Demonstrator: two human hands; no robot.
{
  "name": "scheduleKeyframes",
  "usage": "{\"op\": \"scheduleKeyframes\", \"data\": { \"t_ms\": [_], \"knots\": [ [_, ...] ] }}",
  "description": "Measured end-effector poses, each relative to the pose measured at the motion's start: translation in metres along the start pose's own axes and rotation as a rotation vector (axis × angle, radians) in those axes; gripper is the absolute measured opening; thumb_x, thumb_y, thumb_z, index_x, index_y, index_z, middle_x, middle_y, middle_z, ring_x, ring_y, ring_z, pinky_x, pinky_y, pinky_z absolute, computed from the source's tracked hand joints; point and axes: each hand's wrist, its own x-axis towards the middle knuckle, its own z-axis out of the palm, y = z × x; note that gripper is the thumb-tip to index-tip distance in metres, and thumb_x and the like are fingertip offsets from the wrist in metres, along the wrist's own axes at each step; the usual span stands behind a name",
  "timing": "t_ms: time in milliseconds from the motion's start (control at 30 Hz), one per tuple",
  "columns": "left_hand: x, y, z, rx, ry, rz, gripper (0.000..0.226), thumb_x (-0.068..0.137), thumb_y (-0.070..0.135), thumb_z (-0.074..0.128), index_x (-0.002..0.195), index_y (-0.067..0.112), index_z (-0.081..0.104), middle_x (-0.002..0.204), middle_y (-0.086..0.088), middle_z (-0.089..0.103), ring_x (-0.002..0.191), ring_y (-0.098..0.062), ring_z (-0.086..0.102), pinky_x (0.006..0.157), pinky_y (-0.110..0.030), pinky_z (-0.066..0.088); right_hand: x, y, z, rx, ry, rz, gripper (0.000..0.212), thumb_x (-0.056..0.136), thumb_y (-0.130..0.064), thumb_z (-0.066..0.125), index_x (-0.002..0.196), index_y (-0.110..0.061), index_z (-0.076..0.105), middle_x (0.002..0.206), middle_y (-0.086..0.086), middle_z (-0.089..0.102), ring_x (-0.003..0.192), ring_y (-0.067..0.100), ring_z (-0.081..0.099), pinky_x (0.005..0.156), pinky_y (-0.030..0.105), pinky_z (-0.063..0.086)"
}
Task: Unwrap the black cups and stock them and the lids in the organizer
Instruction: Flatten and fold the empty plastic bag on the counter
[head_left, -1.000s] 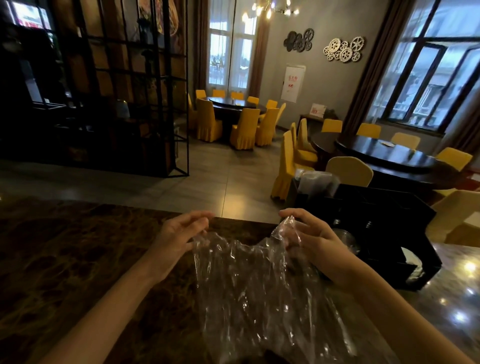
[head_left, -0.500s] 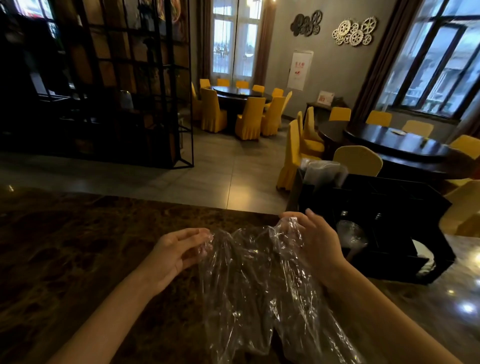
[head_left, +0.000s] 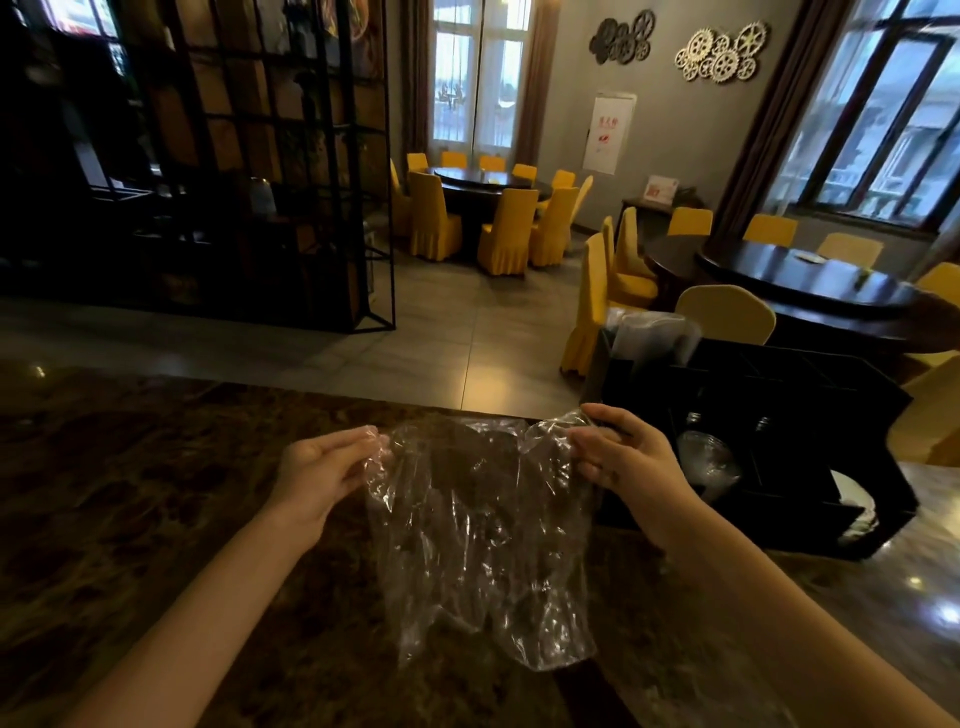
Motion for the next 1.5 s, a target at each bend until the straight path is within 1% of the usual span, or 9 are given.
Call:
{"op": "scheduleKeyframes", "data": {
  "t_ms": [300, 467, 600, 833, 1000, 1100, 1200, 1300, 1500],
  "knots": [
    [0.012, 0.024, -0.031, -0.171, 0.079, 0.047, 0.020, 0.092, 0.011, 0.069, 0.111, 0.014, 0.074, 0.113, -0.006, 0.077, 0.108, -0.020, 0.072, 0.080, -0.033, 0.056, 0.007, 0.005, -0.011, 0.018, 0.157, 0.004, 0.025, 0.096, -0.010, 0.073, 0.116, -0.024, 0.070, 0.093, -0.003, 0.082, 0.082, 0.012, 0.080, 0.067, 0.025, 0.064],
    [0.004, 0.010, -0.027, -0.139, -0.247, -0.122, 0.061, 0.079, 0.045, 0.078, 0.132, 0.024, 0.055, 0.138, -0.007, 0.060, 0.126, -0.029, 0.058, 0.099, -0.056, 0.052, 0.014, 0.008, -0.005, 0.174, 0.131, 0.044, 0.023, 0.102, -0.007, 0.062, 0.124, -0.014, 0.067, 0.094, 0.008, 0.075, 0.068, 0.010, 0.072, 0.069, 0.028, 0.061],
    [-0.009, -0.027, -0.032, 0.058, -0.408, -0.284, 0.099, 0.048, 0.045, 0.099, 0.132, 0.023, 0.052, 0.136, -0.013, 0.062, 0.115, -0.037, 0.068, 0.083, -0.055, 0.061, 0.016, 0.006, -0.001, 0.291, 0.176, 0.116, 0.023, 0.102, 0.001, 0.059, 0.120, -0.009, 0.069, 0.090, 0.010, 0.079, 0.063, 0.013, 0.076, 0.057, 0.027, 0.062],
    [-0.040, -0.077, -0.049, 0.097, -0.648, -0.517, 0.090, 0.067, 0.026, 0.096, 0.140, 0.020, 0.044, 0.133, -0.024, 0.066, 0.119, -0.044, 0.066, 0.089, -0.050, 0.060, 0.015, 0.023, 0.008, 0.345, 0.220, 0.190, 0.031, 0.101, 0.003, 0.058, 0.130, -0.007, 0.065, 0.102, 0.014, 0.079, 0.077, 0.019, 0.079, 0.073, 0.034, 0.065],
    [-0.048, -0.075, -0.049, 0.157, -0.434, -0.347, 0.074, 0.062, 0.017, 0.095, 0.127, 0.017, 0.062, 0.109, -0.013, 0.079, 0.105, -0.028, 0.075, 0.077, -0.033, 0.062, 0.014, 0.025, 0.015, 0.322, 0.086, 0.309, 0.055, 0.105, -0.037, 0.055, 0.153, -0.010, 0.045, 0.147, 0.017, 0.059, 0.124, 0.027, 0.065, 0.089, 0.037, 0.055],
    [-0.050, -0.074, -0.050, 0.142, -0.345, -0.293, 0.059, 0.067, 0.018, 0.090, 0.120, 0.018, 0.065, 0.106, -0.007, 0.080, 0.101, -0.028, 0.076, 0.076, -0.034, 0.064, 0.002, 0.029, 0.013, 0.058, -0.025, 0.367, 0.088, 0.092, -0.064, 0.060, 0.162, -0.021, 0.029, 0.154, 0.019, 0.050, 0.137, 0.033, 0.055, 0.114, 0.052, 0.044],
    [-0.055, -0.079, -0.048, 0.122, -0.252, -0.241, 0.046, 0.073, 0.013, 0.086, 0.116, 0.012, 0.069, 0.104, -0.010, 0.080, 0.098, -0.027, 0.077, 0.074, -0.031, 0.064, -0.024, 0.037, 0.010, -0.068, -0.083, 0.388, 0.105, 0.072, -0.076, 0.068, 0.159, -0.030, 0.031, 0.152, 0.020, 0.050, 0.128, 0.035, 0.058, 0.095, 0.051, 0.054],
    [-0.058, -0.084, -0.046, 0.078, -0.153, -0.201, 0.026, 0.081, 0.002, 0.081, 0.106, 0.006, 0.075, 0.103, -0.015, 0.079, 0.096, -0.026, 0.077, 0.073, -0.028, 0.064, -0.056, 0.051, 0.004, -0.068, -0.111, 0.483, 0.101, 0.052, -0.076, 0.087, 0.133, -0.025, 0.054, 0.131, 0.017, 0.066, 0.116, 0.036, 0.067, 0.085, 0.053, 0.060],
    [-0.061, -0.091, -0.050, -0.056, -0.095, -0.219, 0.029, 0.079, -0.003, 0.079, 0.106, 0.006, 0.076, 0.106, -0.013, 0.078, 0.100, -0.022, 0.076, 0.073, -0.024, 0.063, -0.109, 0.087, -0.007, 0.049, -0.120, 0.589, 0.084, 0.049, -0.021, 0.105, 0.123, -0.005, 0.068, 0.104, 0.018, 0.079, 0.088, 0.025, 0.079, 0.068, 0.029, 0.063]
  ]
}}
